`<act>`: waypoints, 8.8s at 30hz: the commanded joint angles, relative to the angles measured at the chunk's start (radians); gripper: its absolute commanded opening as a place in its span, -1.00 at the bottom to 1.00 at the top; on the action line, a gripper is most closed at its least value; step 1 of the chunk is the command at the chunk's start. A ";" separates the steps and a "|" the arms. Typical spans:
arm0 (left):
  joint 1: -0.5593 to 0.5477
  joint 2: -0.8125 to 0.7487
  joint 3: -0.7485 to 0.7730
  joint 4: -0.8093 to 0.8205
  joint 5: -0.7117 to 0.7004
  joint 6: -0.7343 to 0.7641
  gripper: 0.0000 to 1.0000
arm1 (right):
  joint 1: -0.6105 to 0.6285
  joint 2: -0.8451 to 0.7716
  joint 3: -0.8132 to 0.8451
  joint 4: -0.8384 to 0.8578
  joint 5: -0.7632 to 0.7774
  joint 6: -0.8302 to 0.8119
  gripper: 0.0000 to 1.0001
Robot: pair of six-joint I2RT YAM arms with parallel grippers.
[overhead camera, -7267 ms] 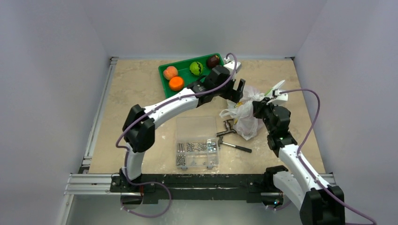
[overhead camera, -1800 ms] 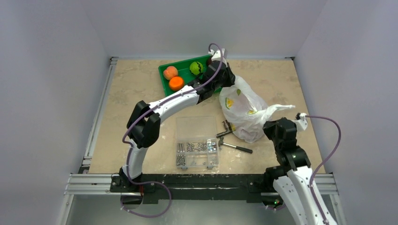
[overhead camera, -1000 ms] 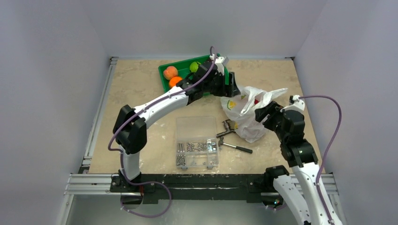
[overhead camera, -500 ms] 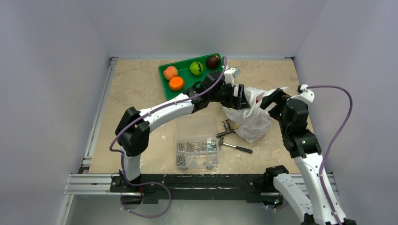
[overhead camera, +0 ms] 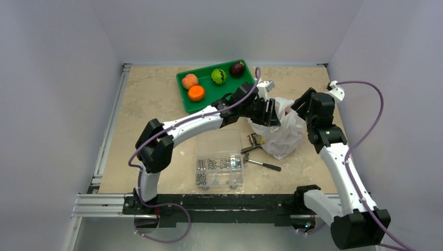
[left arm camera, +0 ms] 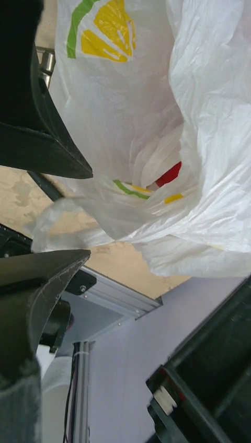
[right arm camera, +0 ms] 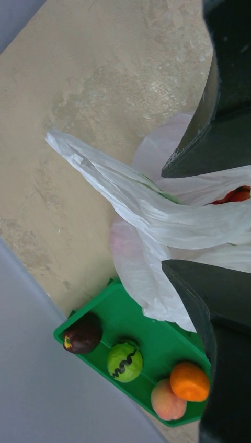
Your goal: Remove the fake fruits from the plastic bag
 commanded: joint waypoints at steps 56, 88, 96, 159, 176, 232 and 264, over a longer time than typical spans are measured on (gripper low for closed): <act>0.312 0.013 0.541 -0.536 0.351 -0.005 -0.17 | -0.136 -0.360 0.331 -0.542 -0.254 -0.187 0.22; 0.076 -0.036 0.236 -0.050 -0.240 -0.015 -1.00 | -0.051 0.042 0.189 -0.259 -0.638 -0.161 -0.62; 0.200 -0.066 0.302 -0.288 -0.106 0.206 -1.00 | 0.019 0.019 -0.166 -0.367 -0.311 0.073 -0.93; 0.383 -0.287 0.021 -0.411 0.180 0.262 -1.00 | -0.143 0.040 -0.092 -0.117 -0.325 -0.159 0.56; 0.237 -0.407 -0.100 -0.439 -0.098 0.143 0.77 | 0.310 -0.004 -0.269 0.068 -0.491 0.087 0.07; 0.361 -1.081 -0.607 -0.209 -0.816 0.601 1.00 | 0.224 0.468 -0.103 0.243 0.175 -0.024 -0.33; 0.475 -1.042 -0.591 -0.239 -0.873 0.521 1.00 | 0.301 0.031 0.336 -0.039 -0.223 -0.200 -0.97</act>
